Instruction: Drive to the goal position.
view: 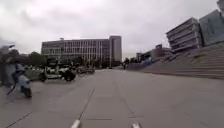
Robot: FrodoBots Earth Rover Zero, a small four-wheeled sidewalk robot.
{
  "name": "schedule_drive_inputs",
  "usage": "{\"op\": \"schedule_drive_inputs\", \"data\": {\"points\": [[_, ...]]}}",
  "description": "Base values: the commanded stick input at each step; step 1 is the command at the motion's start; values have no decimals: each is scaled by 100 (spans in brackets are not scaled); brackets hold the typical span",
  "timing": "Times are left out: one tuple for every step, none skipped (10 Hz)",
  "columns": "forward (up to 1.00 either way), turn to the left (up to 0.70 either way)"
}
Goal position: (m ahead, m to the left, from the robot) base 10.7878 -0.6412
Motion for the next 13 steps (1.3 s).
{"op": "schedule_drive_inputs", "data": {"points": [[100, 0], [100, 0], [100, 0], [100, 0], [100, 0], [100, 0], [100, 0], [100, 0], [100, 0], [100, 0], [100, 0], [100, 0], [100, 0]]}}
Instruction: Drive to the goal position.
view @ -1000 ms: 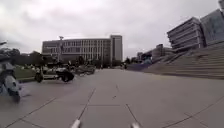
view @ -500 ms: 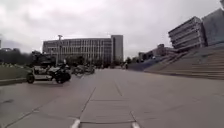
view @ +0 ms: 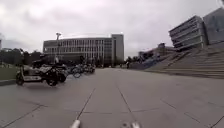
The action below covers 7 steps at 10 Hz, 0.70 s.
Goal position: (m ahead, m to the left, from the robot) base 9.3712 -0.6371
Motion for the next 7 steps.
{"op": "schedule_drive_inputs", "data": {"points": [[100, 0], [100, 0], [100, 0], [100, 0], [100, 0], [100, 0], [100, 0]]}}
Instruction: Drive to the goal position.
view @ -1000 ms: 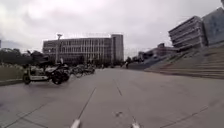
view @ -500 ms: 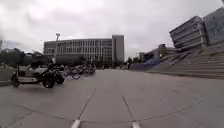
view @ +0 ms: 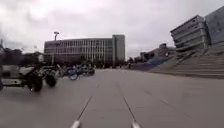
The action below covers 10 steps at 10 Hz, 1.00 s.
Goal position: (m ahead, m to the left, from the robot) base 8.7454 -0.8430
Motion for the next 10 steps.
{"op": "schedule_drive_inputs", "data": {"points": [[100, 0], [100, 0], [100, 0], [100, 0], [100, -18], [100, -19], [100, 0], [100, 0], [100, 0], [100, 0]]}}
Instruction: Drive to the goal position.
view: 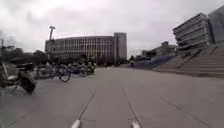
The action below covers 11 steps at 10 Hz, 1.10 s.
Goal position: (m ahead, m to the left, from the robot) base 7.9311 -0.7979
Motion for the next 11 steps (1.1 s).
{"op": "schedule_drive_inputs", "data": {"points": [[100, 0], [100, 0], [100, 0], [100, 0], [100, 0], [100, 0], [100, 0], [100, 0], [100, 0], [100, 0], [100, 0]]}}
